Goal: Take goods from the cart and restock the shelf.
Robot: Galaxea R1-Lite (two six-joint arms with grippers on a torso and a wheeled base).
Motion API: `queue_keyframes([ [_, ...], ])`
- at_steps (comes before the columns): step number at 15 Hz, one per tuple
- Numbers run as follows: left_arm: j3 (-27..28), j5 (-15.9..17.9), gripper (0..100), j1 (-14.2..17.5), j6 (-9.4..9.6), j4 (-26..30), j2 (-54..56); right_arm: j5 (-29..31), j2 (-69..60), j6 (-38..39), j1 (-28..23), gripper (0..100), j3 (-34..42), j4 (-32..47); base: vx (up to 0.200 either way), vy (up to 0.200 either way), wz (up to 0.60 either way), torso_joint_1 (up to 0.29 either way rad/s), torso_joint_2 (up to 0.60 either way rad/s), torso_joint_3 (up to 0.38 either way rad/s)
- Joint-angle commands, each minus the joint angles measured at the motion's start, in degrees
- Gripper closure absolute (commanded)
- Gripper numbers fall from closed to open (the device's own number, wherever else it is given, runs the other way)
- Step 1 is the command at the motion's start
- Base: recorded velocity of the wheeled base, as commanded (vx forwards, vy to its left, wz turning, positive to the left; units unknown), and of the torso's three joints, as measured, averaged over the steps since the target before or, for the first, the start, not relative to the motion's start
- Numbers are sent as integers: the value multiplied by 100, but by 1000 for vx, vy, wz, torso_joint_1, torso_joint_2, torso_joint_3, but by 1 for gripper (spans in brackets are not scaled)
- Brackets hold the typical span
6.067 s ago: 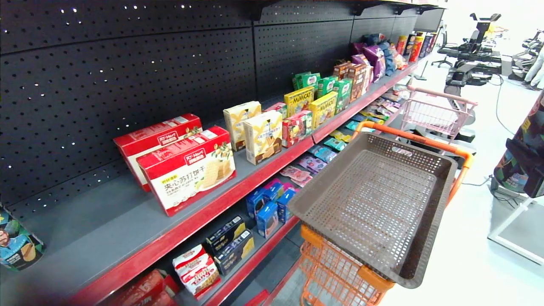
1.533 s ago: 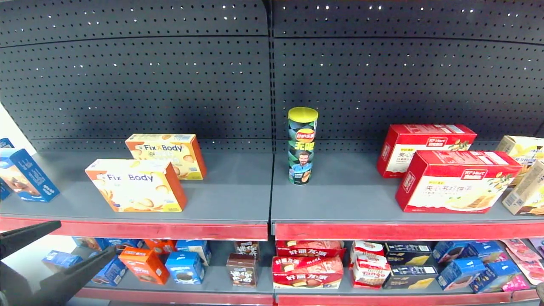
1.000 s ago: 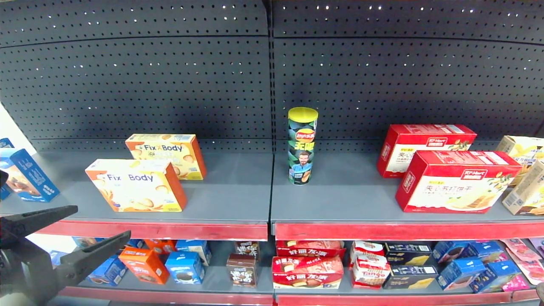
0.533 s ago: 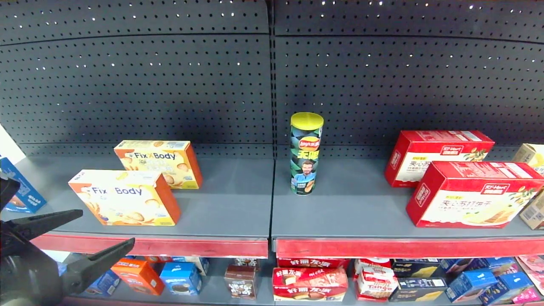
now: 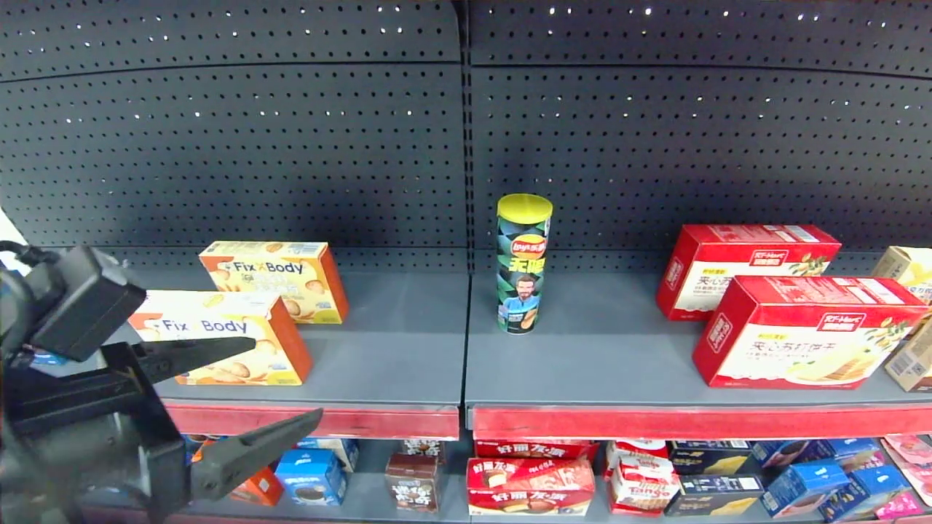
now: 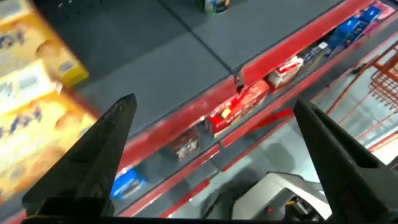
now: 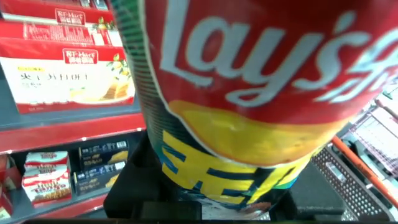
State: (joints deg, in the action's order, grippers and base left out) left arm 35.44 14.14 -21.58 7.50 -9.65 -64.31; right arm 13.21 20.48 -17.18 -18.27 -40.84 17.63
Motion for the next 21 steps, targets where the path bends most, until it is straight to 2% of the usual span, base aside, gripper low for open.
queue_keyframes([
  [1, 798, 1, 0, -136, -47, -80, -1075, 14, -35, -5, -18, 100, 50, -14, 0, 0, 0, 0, 0, 0],
  [3, 1158, 10, 0, 13, -47, -107, -1620, 23, -35, -5, -36, 100, 32, -14, 0, 0, 0, 0, 0, 0],
  [6, 1475, 19, 0, 31, -47, -590, -2297, 41, -53, -5, -106, 100, 32, -14, 0, 0, 0, 0, 0, 0],
  [7, 1826, 1, 0, 48, -91, -740, -2719, 67, -44, -5, -150, 100, 50, 4, 0, 0, 0, 0, 0, 0],
  [9, 2266, -8, 0, 57, -345, -766, -3176, 67, -9, -5, -159, 100, 102, -14, 0, 0, 0, 0, 0, 0],
  [12, 3013, 10, 0, 31, -442, -1188, -3888, 85, 9, -5, -159, 100, 199, -14, 0, 0, 0, 0, 0, 0],
  [13, 3162, 10, 0, -40, -574, -1311, -4037, 94, 0, -5, -168, 100, 217, -14, 0, 0, 0, 0, 0, 0],
  [15, 3320, 19, 0, -145, -688, -1434, -4231, 173, 0, -14, -177, 100, 261, -14, 0, 0, 0, 0, 0, 0],
  [16, 3320, 19, 0, -145, -688, -1434, -4231, 173, 0, -14, -177, 100, 261, -14, 0, 0, 0, 0, 0, 0],
  [17, 3602, 19, 0, -163, -706, -1478, -4485, 181, 9, -14, -177, 100, 261, -14, 0, 0, 0, 0, 0, 0],
  [21, 3751, 19, 0, -277, -794, -1610, -4758, 181, 26, -23, -185, 100, 234, -23, 0, 0, 0, 0, 0, 0],
])
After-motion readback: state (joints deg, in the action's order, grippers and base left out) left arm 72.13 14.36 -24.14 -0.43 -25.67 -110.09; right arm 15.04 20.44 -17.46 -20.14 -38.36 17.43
